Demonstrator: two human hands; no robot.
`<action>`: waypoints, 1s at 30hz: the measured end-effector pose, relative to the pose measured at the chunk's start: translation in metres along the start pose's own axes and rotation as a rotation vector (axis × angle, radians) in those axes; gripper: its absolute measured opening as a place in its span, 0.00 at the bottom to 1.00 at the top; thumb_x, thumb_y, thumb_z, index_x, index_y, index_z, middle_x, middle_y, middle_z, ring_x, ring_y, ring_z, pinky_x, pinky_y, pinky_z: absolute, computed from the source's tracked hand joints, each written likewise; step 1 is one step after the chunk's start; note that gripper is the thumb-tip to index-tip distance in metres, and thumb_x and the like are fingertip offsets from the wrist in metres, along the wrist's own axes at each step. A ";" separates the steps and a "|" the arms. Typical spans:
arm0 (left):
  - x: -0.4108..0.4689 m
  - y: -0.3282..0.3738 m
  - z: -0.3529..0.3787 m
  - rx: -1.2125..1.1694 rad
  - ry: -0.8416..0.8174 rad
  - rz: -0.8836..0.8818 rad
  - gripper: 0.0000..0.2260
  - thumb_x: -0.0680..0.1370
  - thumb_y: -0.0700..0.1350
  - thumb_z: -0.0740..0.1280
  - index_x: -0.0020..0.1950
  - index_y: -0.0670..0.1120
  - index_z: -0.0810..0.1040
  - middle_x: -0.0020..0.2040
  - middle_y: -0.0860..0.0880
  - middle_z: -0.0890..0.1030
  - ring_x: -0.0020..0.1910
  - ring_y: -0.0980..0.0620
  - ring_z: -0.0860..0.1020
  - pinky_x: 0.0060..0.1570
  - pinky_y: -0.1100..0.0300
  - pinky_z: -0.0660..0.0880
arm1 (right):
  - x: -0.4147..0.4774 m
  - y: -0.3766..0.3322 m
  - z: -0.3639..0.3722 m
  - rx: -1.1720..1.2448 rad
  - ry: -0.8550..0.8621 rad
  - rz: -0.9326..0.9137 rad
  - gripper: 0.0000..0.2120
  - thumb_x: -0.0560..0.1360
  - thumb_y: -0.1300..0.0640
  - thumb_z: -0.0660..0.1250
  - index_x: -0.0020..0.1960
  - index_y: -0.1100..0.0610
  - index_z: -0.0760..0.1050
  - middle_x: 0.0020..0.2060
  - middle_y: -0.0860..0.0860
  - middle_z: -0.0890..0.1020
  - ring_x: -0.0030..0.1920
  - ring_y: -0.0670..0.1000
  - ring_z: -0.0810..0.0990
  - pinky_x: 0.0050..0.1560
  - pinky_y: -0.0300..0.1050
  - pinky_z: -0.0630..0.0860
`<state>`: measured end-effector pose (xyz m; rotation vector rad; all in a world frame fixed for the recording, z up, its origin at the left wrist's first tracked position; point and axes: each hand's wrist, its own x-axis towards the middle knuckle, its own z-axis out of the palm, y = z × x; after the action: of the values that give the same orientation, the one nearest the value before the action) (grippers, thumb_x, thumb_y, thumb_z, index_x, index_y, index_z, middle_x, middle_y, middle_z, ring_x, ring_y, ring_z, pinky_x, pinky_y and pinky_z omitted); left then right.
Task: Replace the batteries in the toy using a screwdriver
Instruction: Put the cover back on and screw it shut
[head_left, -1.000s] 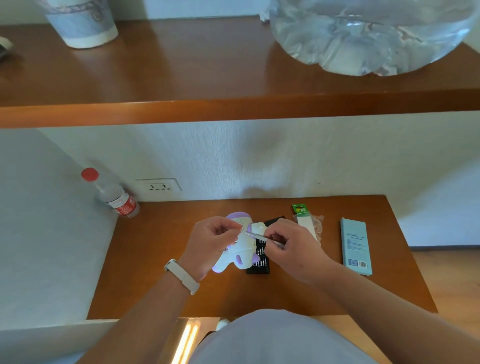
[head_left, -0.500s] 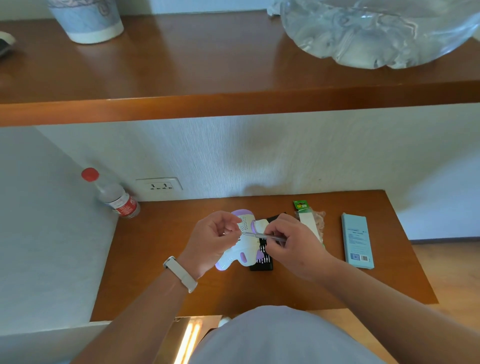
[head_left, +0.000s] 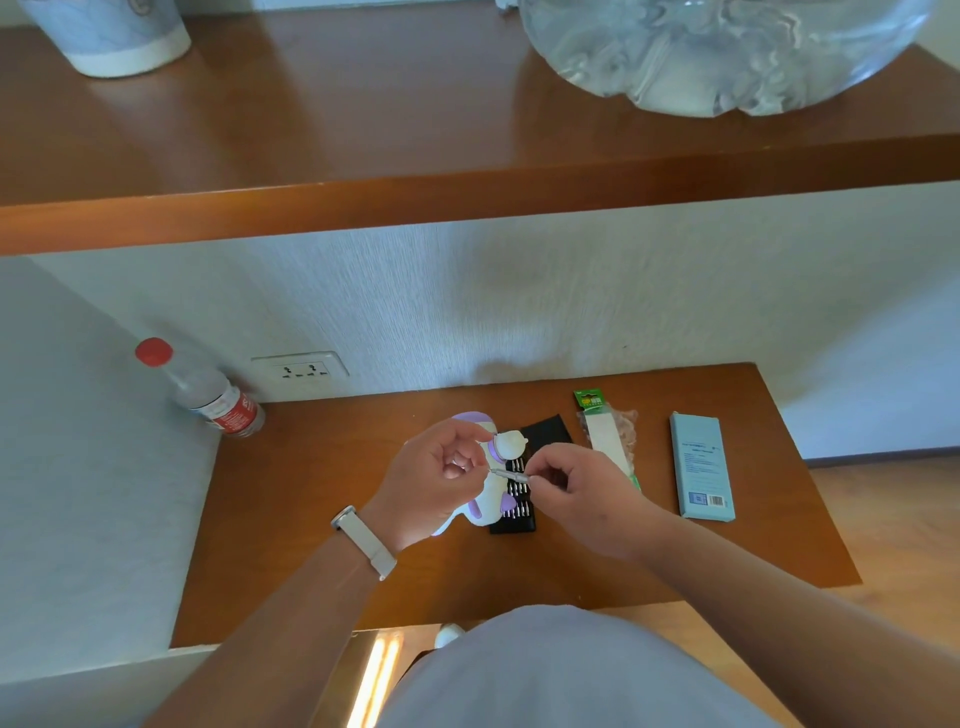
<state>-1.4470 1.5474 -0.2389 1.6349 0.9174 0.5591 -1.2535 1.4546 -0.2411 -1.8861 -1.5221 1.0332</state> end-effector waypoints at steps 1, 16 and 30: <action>0.001 0.000 0.002 -0.010 0.002 -0.008 0.15 0.76 0.30 0.69 0.54 0.49 0.80 0.39 0.51 0.83 0.41 0.51 0.81 0.48 0.61 0.80 | 0.000 0.002 0.000 0.004 -0.010 0.007 0.05 0.79 0.52 0.63 0.46 0.46 0.77 0.36 0.46 0.78 0.35 0.45 0.75 0.35 0.40 0.72; -0.001 -0.012 0.013 -0.114 0.140 -0.174 0.12 0.73 0.40 0.70 0.55 0.51 0.82 0.43 0.55 0.83 0.44 0.56 0.80 0.44 0.61 0.78 | 0.010 0.019 -0.005 0.096 -0.023 -0.019 0.05 0.77 0.51 0.62 0.45 0.46 0.75 0.37 0.48 0.78 0.31 0.42 0.72 0.30 0.37 0.69; 0.004 -0.065 0.054 0.316 0.424 -0.437 0.18 0.78 0.54 0.69 0.66 0.51 0.71 0.58 0.50 0.74 0.58 0.50 0.73 0.55 0.55 0.76 | 0.017 0.034 -0.018 0.126 -0.069 0.026 0.05 0.78 0.54 0.62 0.46 0.49 0.76 0.39 0.52 0.81 0.40 0.54 0.79 0.38 0.50 0.78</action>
<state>-1.4207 1.5236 -0.3155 1.5436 1.6983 0.4767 -1.2176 1.4638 -0.2605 -1.8046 -1.4386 1.1891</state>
